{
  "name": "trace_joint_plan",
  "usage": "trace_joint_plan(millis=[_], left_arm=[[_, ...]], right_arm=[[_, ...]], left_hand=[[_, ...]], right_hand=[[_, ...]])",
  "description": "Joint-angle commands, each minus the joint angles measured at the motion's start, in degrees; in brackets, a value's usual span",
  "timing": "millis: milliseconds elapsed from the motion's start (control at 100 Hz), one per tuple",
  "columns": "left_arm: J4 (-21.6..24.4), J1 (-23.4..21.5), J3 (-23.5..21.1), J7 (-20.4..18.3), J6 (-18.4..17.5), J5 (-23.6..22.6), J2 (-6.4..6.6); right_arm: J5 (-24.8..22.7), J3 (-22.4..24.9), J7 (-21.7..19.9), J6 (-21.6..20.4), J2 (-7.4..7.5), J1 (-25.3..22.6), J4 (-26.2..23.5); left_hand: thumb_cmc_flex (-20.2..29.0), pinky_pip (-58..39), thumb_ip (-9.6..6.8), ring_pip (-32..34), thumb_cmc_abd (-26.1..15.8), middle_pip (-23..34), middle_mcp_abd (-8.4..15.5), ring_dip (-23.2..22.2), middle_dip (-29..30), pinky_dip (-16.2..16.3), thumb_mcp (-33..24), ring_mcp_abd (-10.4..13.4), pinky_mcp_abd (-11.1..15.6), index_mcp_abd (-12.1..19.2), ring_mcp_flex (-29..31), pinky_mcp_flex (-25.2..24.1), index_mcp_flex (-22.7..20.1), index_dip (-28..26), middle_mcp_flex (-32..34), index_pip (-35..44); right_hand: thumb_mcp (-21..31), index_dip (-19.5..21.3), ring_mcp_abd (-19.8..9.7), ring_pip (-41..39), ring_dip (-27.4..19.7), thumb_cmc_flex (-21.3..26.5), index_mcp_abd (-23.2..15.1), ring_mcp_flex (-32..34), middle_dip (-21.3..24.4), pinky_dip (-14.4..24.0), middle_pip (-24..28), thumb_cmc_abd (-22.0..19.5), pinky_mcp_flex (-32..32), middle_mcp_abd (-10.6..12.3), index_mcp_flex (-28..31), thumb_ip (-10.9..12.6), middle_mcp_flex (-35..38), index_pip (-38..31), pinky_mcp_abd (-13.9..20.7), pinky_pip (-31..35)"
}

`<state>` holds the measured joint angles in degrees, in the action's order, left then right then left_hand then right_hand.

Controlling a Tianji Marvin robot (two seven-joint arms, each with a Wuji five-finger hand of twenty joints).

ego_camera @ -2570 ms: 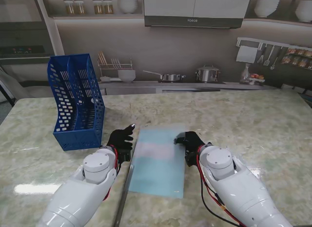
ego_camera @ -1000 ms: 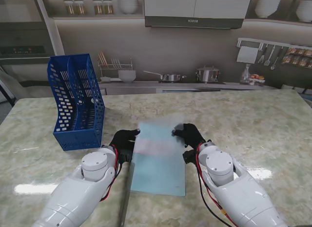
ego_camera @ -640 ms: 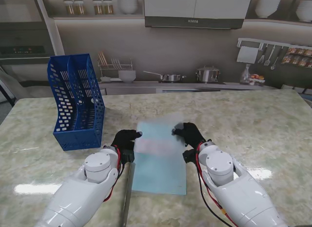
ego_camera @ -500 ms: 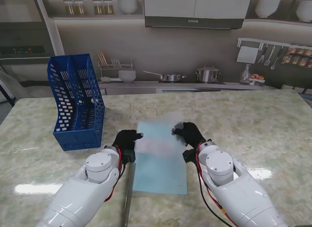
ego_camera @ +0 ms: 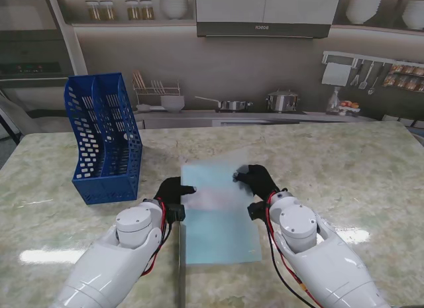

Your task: Open the sliding file folder, put the receipt in and insert it into the document holder

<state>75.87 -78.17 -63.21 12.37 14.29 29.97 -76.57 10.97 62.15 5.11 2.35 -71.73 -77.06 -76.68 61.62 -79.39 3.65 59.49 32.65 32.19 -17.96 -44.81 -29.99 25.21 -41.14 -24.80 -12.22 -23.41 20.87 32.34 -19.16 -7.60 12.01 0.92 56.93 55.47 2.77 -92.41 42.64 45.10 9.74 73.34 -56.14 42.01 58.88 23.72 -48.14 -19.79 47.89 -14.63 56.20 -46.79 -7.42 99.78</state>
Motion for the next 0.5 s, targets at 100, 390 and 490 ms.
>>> trace_joint_plan(millis=[100, 390, 490], left_arm=[[0.93, -0.31, 0.17, -1.82, -0.05, 0.75, 0.15], [1.02, -0.29, 0.4, -0.54, -0.27, 1.13, -0.2], [1.2, -0.31, 0.42, -0.25, -0.03, 1.07, -0.24]], right_arm=[[0.23, -0.17, 0.22, 0.28, -0.4, -0.56, -0.58], [0.44, -0.16, 0.48, 0.41, -0.49, -0.65, -0.68], [0.46, -0.12, 0.55, 0.42, -0.49, -0.75, -0.81]], left_hand=[[5.86, -4.78, 0.75, 1.67, 5.56, 5.06, 1.94, -9.03, -5.15, -10.62, -0.27, 1.17, 8.35, 1.3, 2.14, 4.6, -0.73, -0.3, -1.87, -1.2], [10.82, -11.18, 1.87, 3.95, 12.65, 16.71, 1.71, -16.4, -11.8, -13.01, -5.96, 4.65, 11.83, 1.63, 10.92, 5.02, -14.46, -3.7, 13.68, 3.5], [11.1, -12.78, 2.27, 5.69, 12.52, 17.57, 4.43, -16.42, -17.36, -12.65, -6.18, 4.43, 12.25, 5.34, 13.43, 6.79, -18.65, -10.64, 20.8, 8.13]], right_hand=[[7.82, 3.83, 3.31, 0.48, 0.61, 6.38, -18.53, 0.04, -1.85, 1.74, 3.38, -3.76, 0.29, -0.58, 8.47, 3.76, 4.44, -19.96, 3.97, 8.48], [7.77, 3.77, 3.31, 0.52, 0.72, 6.33, -18.5, 0.05, -1.8, 1.83, 3.3, -3.79, 0.3, -0.7, 8.3, 3.81, 4.47, -19.79, 4.06, 8.54], [7.79, 3.75, 3.35, 0.6, 0.75, 6.32, -18.48, 0.08, -1.77, 1.86, 3.28, -3.81, 0.3, -0.61, 8.31, 3.82, 4.52, -19.77, 4.04, 8.53]])
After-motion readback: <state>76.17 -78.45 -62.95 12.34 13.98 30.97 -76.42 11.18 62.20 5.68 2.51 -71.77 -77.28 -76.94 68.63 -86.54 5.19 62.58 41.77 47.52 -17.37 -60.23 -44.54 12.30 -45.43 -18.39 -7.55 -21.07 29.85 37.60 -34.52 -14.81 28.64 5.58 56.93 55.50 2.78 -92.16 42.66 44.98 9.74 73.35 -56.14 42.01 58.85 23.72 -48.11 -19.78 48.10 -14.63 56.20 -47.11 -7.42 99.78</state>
